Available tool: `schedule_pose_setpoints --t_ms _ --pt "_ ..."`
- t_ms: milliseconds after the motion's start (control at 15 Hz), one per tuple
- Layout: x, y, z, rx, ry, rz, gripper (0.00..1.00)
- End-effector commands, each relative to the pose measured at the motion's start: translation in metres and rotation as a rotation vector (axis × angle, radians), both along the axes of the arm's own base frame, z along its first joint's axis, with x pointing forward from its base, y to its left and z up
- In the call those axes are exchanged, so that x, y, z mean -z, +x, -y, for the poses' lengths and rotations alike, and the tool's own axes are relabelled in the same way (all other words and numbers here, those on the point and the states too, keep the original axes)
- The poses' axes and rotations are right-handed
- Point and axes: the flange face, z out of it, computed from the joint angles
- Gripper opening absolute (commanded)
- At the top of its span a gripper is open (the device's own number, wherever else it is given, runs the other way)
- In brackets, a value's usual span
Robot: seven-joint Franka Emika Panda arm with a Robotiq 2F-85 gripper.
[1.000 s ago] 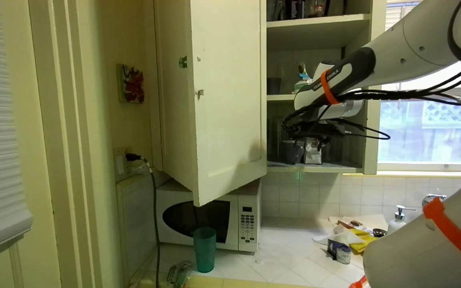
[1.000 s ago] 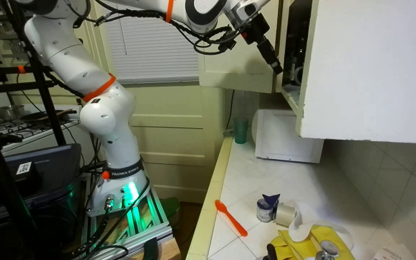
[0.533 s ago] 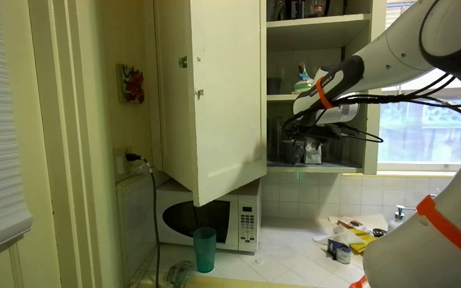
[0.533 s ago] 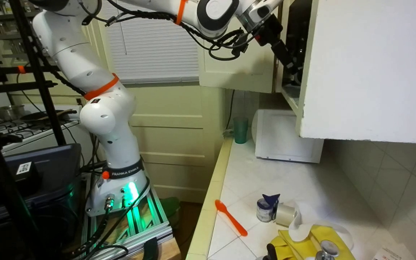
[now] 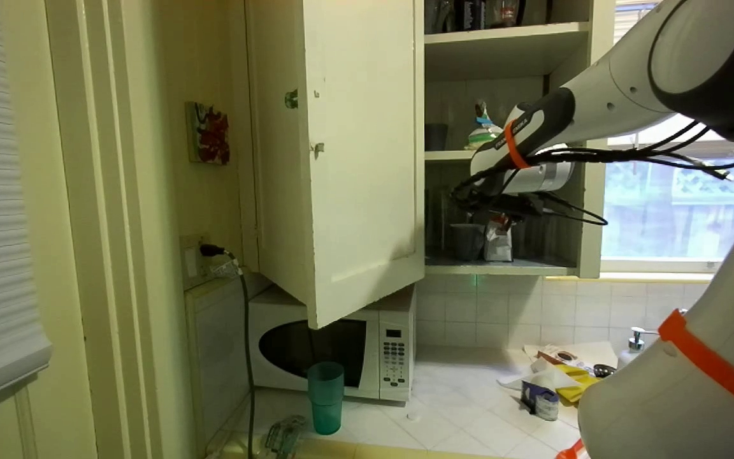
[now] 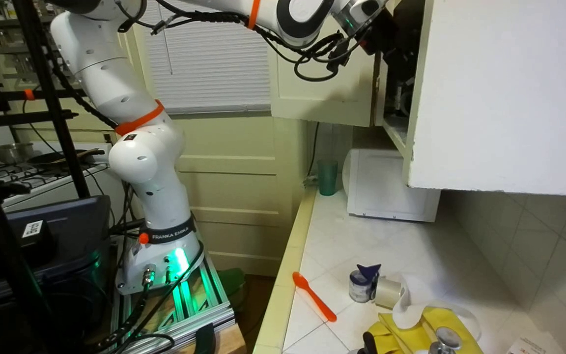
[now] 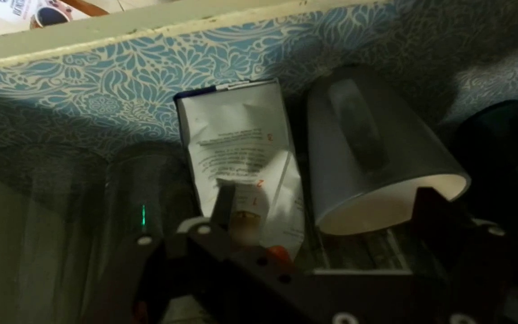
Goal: Remove the mug from the bottom shelf and put it on the counter
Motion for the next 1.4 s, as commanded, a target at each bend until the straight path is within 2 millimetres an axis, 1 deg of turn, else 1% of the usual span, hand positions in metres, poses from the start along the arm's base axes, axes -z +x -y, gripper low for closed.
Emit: schedule_pose_setpoints --t_ms 0,333,600,667,733,800,867,933,1000,1067,1133,1200,1267,1333 --pt "-0.001 0.011 0.004 0.038 0.07 0.026 1.0" --pt "0.004 0.024 0.001 0.078 0.151 0.043 1.0" --pt "0.008 0.031 0.001 0.102 0.17 0.038 1.0" --pt "0.01 0.032 0.001 0.108 0.172 0.035 0.93" --pt "0.01 0.033 0.002 0.113 0.175 0.034 0.73" --pt "0.011 0.034 0.002 0.117 0.177 0.031 0.66" --pt "0.012 0.035 0.003 0.12 0.179 0.029 0.56" --pt "0.013 0.036 0.003 0.124 0.182 0.028 0.66" --pt "0.014 0.037 0.004 0.128 0.185 0.026 0.72" --pt "0.015 0.037 0.004 0.13 0.186 0.024 0.82" --pt "0.016 0.038 0.004 0.132 0.187 0.023 0.84" --pt "0.016 0.038 0.004 0.133 0.188 0.022 0.88" --pt "0.016 0.039 0.004 0.134 0.189 0.021 0.89" --pt "0.016 0.039 0.005 0.135 0.19 0.02 0.87"
